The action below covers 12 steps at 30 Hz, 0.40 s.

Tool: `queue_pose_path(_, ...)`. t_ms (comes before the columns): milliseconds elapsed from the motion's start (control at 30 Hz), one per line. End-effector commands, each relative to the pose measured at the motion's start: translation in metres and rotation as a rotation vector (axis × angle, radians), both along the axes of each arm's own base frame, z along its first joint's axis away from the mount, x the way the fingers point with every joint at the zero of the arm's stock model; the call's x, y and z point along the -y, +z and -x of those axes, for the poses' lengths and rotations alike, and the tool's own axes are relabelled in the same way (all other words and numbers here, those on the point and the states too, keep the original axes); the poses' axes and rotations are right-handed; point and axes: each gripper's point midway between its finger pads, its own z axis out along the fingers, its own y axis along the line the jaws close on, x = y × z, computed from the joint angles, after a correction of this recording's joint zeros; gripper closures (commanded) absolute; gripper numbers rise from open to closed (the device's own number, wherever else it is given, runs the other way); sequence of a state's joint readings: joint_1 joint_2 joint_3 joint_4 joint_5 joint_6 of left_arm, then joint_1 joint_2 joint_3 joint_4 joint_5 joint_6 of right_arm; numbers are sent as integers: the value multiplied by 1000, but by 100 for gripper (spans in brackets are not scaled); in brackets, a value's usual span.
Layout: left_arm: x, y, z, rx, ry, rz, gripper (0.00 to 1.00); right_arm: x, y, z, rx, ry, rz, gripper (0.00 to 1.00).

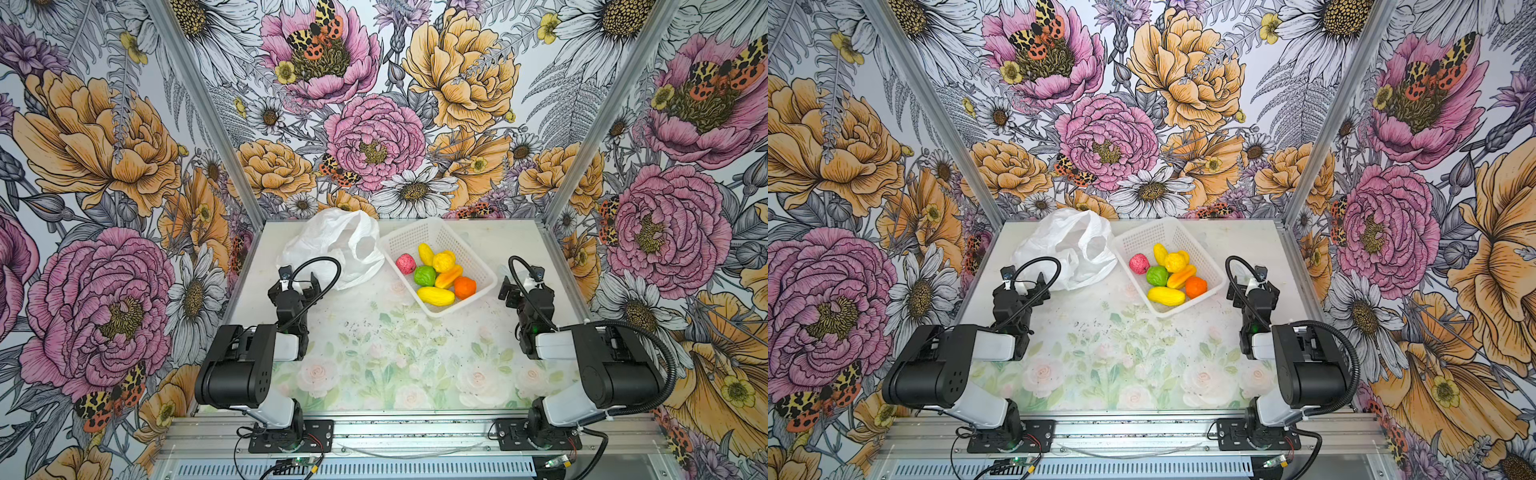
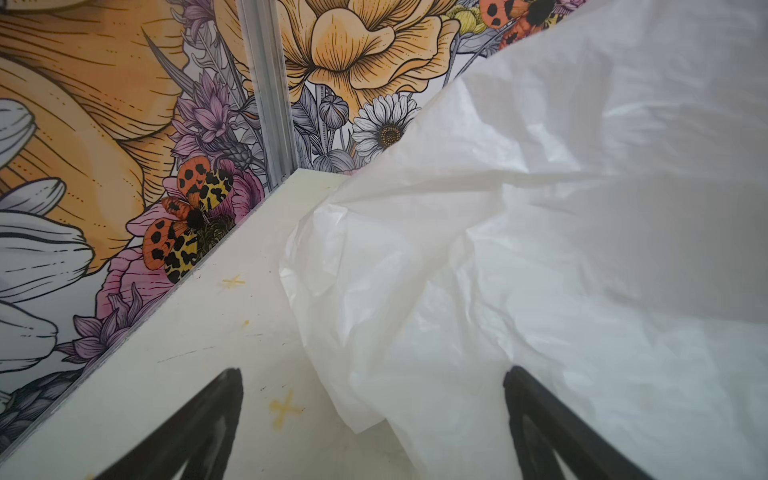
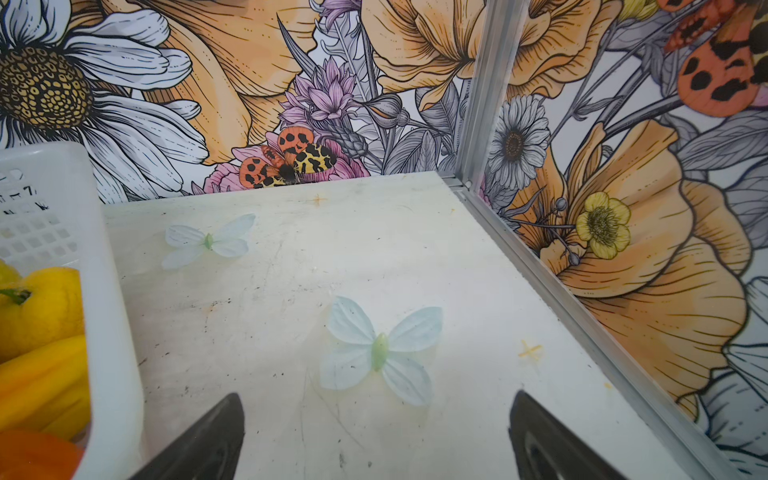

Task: Untie the knot of the plastic bag and take out the fruit

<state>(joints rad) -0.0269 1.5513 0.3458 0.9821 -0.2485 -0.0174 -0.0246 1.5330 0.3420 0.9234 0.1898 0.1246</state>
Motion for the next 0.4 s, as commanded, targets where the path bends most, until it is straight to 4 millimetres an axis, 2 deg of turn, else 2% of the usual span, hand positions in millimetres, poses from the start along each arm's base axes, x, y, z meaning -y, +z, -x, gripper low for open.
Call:
queue_pose_path(0, 0, 6, -1, 14, 28, -38, 1, -1, 7, -5, 17, -8, 12, 0)
queue_pose_path(233, 1, 6, -1, 12, 26, -41, 1, -1, 8, -6, 16, -7, 12, 0)
queue_pose_path(367, 1, 6, -1, 10, 24, -41, 1, -8, 7, -7, 6, 17, 36, 1)
